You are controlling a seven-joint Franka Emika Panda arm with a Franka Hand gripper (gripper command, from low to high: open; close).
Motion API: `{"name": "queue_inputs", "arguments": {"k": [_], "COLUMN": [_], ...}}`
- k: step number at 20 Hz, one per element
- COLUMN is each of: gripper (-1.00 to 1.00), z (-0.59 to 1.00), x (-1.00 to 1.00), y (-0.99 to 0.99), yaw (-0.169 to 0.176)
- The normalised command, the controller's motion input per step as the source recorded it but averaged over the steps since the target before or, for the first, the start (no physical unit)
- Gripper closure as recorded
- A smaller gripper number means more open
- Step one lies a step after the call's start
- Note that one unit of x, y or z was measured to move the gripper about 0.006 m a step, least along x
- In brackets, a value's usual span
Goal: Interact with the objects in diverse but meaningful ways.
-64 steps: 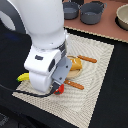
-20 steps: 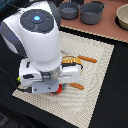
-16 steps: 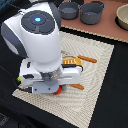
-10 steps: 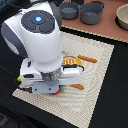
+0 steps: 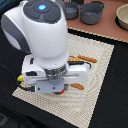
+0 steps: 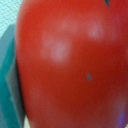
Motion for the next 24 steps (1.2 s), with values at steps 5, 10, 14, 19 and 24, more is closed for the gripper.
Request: {"name": "queue_inputs", "arguments": {"k": [5, 10, 14, 19, 24], "gripper": [1.00, 1.00, 1.00, 1.00, 1.00], "z": [0.12, 0.01, 0.00, -0.05, -0.08], "x": [-0.57, -0.58, -0.67, -0.83, -0.84], "y": [0.23, 0.28, 0.31, 0.37, 0.39], "yaw": [0.056, 0.048, 0.055, 0.075, 0.076]}}
